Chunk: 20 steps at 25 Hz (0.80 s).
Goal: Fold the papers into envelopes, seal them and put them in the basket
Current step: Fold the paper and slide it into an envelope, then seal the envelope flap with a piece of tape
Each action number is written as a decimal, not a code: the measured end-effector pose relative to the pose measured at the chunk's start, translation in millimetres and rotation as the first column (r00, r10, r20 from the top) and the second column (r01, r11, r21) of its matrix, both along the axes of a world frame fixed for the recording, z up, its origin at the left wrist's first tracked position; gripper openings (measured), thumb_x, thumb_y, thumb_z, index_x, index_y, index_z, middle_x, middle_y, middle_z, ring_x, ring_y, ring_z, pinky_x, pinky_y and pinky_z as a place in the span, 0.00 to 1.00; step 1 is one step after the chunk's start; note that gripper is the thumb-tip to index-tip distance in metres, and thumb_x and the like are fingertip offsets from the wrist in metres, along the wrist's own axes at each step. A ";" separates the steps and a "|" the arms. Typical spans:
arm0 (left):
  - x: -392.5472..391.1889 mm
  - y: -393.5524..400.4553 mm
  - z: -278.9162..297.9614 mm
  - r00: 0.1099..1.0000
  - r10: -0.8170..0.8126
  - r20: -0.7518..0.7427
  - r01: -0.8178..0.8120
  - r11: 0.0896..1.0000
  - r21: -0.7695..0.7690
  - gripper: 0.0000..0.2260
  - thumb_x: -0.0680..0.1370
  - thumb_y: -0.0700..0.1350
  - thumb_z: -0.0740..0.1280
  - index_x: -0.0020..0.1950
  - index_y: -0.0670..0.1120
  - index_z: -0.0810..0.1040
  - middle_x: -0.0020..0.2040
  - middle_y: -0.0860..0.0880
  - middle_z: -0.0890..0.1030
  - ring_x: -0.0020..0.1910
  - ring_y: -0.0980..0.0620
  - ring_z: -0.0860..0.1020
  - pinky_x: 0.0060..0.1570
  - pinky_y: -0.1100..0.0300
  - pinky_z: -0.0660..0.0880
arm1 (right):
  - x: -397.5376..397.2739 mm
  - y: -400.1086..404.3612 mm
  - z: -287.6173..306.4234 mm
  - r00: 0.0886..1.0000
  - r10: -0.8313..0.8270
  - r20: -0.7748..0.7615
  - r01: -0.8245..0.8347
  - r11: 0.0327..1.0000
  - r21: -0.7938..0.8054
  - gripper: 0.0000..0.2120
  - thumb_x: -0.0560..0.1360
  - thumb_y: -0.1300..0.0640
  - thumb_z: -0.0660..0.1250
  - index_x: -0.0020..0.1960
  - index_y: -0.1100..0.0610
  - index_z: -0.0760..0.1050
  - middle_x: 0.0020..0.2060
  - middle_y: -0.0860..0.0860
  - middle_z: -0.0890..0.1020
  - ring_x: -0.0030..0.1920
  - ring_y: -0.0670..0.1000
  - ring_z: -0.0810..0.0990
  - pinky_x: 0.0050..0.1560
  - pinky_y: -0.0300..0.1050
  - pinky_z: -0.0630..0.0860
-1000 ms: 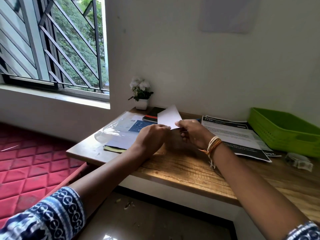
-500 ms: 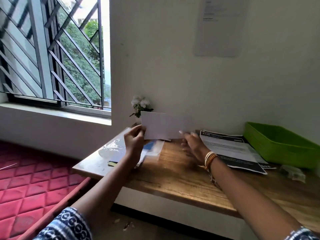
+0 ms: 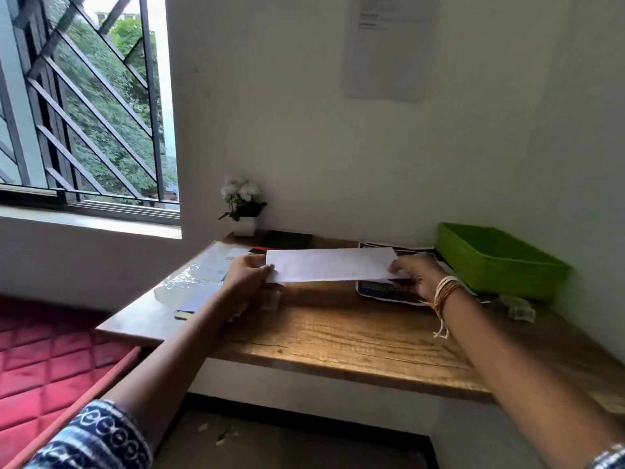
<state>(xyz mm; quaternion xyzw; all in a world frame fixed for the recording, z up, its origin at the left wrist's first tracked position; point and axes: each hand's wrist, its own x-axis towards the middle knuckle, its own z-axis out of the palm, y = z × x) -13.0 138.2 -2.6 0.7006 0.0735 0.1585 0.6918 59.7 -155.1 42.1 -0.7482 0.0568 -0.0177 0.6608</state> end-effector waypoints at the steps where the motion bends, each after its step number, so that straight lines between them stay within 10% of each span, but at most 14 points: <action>1: 2.8 -1.6 -1.4 0.999 0.030 -0.019 -0.026 0.982 0.185 0.11 0.76 0.35 0.66 0.58 0.42 0.77 0.43 0.44 0.81 0.26 0.52 0.80 0.29 0.59 0.79 | -0.9 -12.4 -2.7 0.999 0.007 -0.039 -0.010 0.997 -0.072 0.12 0.69 0.72 0.68 0.50 0.62 0.73 0.44 0.56 0.75 0.44 0.55 0.77 0.25 0.42 0.77; 5: 11.7 -14.9 5.6 0.998 -0.028 -0.061 0.058 0.808 0.586 0.16 0.73 0.34 0.68 0.61 0.41 0.79 0.36 0.44 0.81 0.24 0.55 0.75 0.23 0.65 0.72 | -13.7 -47.5 -10.2 0.995 -0.012 -0.099 -0.025 0.931 -0.365 0.12 0.69 0.70 0.70 0.42 0.60 0.68 0.33 0.53 0.68 0.34 0.51 0.70 0.25 0.41 0.73; 11: 21.8 -50.1 14.0 0.992 0.049 -0.116 0.063 0.602 0.796 0.11 0.75 0.43 0.69 0.56 0.46 0.80 0.53 0.44 0.81 0.44 0.49 0.79 0.43 0.57 0.79 | -20.2 -65.9 -16.1 0.999 -0.049 0.020 0.051 0.780 -0.624 0.17 0.65 0.60 0.76 0.48 0.61 0.72 0.36 0.59 0.77 0.35 0.56 0.76 0.33 0.43 0.72; 17: 9.1 -96.9 17.2 0.956 0.286 0.061 -0.084 0.068 0.994 0.15 0.75 0.50 0.66 0.56 0.42 0.78 0.58 0.39 0.73 0.57 0.41 0.73 0.51 0.52 0.72 | -31.8 -83.9 -19.8 0.996 0.040 0.076 0.037 0.599 -0.800 0.11 0.72 0.54 0.70 0.35 0.57 0.74 0.32 0.56 0.78 0.34 0.54 0.76 0.32 0.41 0.65; 20: 16.4 -129.0 22.8 0.972 0.170 0.165 -0.181 0.079 0.980 0.13 0.75 0.50 0.65 0.53 0.42 0.79 0.57 0.38 0.75 0.56 0.40 0.73 0.53 0.51 0.71 | -41.0 -110.3 -14.7 0.965 -0.103 0.243 0.261 0.516 -0.816 0.10 0.73 0.57 0.65 0.41 0.63 0.81 0.45 0.64 0.83 0.48 0.62 0.81 0.39 0.43 0.68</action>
